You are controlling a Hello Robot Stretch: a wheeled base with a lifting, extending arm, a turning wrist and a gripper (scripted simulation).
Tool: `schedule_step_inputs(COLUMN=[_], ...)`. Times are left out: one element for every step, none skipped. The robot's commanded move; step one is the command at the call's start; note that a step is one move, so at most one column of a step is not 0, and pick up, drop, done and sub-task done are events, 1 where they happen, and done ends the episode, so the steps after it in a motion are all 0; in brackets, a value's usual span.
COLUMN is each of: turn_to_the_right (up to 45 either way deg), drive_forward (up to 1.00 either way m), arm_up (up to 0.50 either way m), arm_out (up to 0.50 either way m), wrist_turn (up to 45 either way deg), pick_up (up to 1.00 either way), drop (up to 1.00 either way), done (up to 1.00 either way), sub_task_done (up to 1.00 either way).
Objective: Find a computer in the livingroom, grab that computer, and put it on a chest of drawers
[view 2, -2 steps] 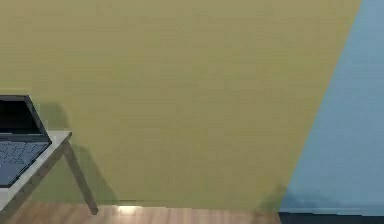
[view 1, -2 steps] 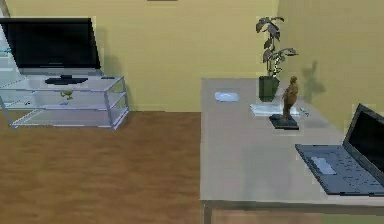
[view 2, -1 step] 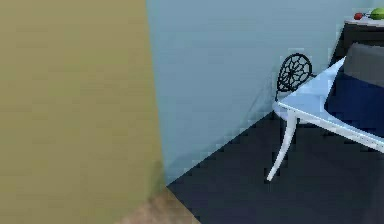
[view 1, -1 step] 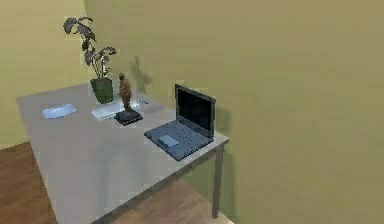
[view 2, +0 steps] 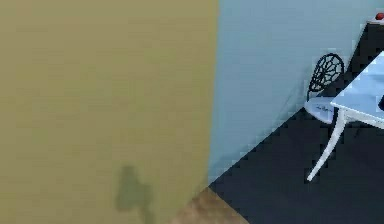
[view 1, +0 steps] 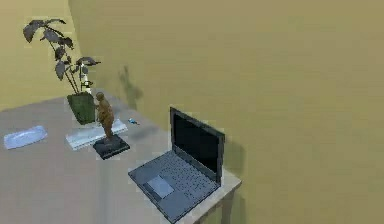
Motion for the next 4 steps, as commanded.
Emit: schedule_step_inputs(turn_to_the_right=[-45.0, -45.0, 0.0, 0.0], drive_forward=[0.00, 0.00, 0.00, 0.00], arm_up=[0.00, 0.00, 0.50, 0.32], arm_out=[0.00, 0.00, 0.00, 0.00], wrist_turn=[0.0, 0.0, 0.0, 0.0], pick_up=[0.00, 0.00, 0.00, 0.00], drop=[0.00, 0.00, 0.00, 0.00], done=[0.00, 0.00, 0.00, 0.00], sub_task_done=[0.00, 0.00, 0.00, 0.00])
